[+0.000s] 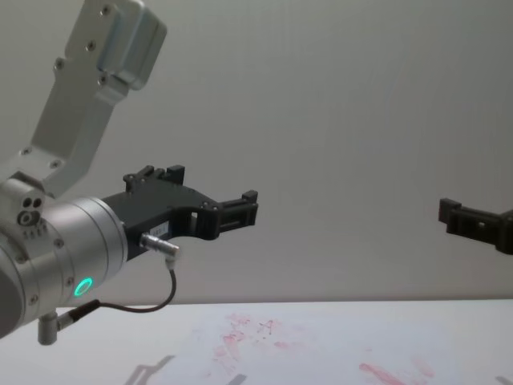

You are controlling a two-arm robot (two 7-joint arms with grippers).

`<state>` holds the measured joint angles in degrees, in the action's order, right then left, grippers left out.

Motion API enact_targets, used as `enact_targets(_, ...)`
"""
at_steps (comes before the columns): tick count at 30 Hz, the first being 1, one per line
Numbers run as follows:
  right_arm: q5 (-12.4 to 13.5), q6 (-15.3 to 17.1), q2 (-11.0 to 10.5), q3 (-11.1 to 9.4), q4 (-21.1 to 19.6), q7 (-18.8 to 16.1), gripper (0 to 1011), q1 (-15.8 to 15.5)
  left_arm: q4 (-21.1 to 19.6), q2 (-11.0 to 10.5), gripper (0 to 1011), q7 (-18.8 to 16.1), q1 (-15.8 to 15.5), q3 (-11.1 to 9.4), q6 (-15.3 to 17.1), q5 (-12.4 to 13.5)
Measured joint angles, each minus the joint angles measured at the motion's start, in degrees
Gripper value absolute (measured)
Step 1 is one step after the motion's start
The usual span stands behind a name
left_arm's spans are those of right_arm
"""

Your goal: Use the one hand to pick up the stamp and affix it onto the A4 paper.

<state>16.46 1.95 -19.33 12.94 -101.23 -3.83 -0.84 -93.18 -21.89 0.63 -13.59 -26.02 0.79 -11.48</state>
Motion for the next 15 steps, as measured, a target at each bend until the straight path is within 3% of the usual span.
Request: enact_targets(15, 0.0, 0.0, 0.0, 0.0, 0.0, 0.0, 1001, 0.0, 0.0, 0.0, 1001, 0.0, 0.0, 0.0, 0.0, 0.0)
